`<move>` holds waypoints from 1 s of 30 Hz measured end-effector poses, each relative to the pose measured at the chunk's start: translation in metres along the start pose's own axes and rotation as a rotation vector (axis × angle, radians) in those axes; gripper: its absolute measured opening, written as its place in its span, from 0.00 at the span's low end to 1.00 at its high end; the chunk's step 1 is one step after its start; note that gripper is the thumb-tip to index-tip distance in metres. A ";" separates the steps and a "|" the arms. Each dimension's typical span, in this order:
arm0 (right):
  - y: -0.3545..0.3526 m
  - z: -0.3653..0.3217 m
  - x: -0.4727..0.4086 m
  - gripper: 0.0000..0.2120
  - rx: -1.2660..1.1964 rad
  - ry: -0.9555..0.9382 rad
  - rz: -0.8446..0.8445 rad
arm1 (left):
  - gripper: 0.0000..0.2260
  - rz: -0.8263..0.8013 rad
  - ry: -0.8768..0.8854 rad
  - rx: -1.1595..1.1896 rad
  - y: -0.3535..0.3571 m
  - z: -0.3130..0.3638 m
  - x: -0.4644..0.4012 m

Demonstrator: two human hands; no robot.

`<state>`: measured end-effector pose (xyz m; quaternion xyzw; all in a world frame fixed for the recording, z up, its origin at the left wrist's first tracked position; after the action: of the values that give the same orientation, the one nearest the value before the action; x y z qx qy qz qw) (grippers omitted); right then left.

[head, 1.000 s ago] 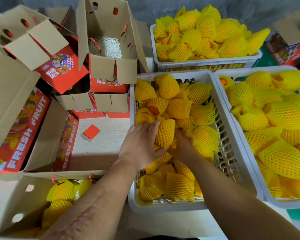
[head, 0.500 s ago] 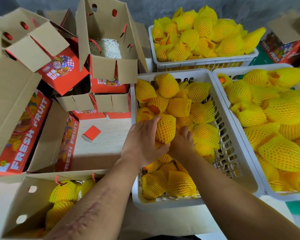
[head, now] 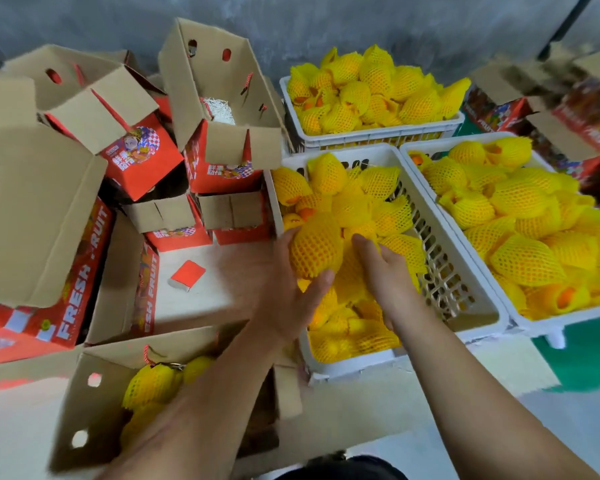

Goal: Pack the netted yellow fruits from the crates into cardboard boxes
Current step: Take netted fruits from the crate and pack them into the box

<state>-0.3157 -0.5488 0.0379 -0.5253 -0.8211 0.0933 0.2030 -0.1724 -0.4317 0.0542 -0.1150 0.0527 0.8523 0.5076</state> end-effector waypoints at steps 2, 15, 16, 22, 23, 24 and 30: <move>0.022 -0.014 0.030 0.15 -0.085 -0.001 -0.037 | 0.28 0.059 0.038 0.117 -0.018 0.015 0.023; 0.184 -0.032 0.152 0.21 0.046 0.015 -0.208 | 0.25 0.341 -0.242 0.358 -0.192 0.014 0.139; 0.191 -0.029 0.156 0.20 0.079 0.016 -0.196 | 0.24 0.350 -0.269 0.331 -0.200 0.011 0.145; 0.200 -0.017 0.163 0.07 0.312 -0.049 -0.287 | 0.23 0.355 -0.367 0.302 -0.243 -0.013 0.179; 0.202 -0.011 0.163 0.05 0.487 -0.060 -0.350 | 0.24 0.370 -0.373 0.281 -0.247 -0.014 0.183; 0.206 -0.003 0.163 0.05 0.679 -0.061 -0.426 | 0.25 0.385 -0.369 0.262 -0.250 -0.014 0.186; 0.244 0.036 0.172 0.16 1.290 0.006 -0.818 | 0.30 0.387 -0.362 0.098 -0.247 -0.010 0.196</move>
<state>-0.1928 -0.2869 -0.0431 0.0430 -0.7326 0.4704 0.4901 -0.0441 -0.1479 0.0016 0.0763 0.0231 0.9366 0.3412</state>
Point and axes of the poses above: each hand's wrist, its own x-axis away from the middle knuckle, its own y-axis out of the palm, z = x × y, the point moved 8 cm from there along -x, towards the middle knuckle, and after that the axes turned 13 degrees about x, right-handed, at the moved point
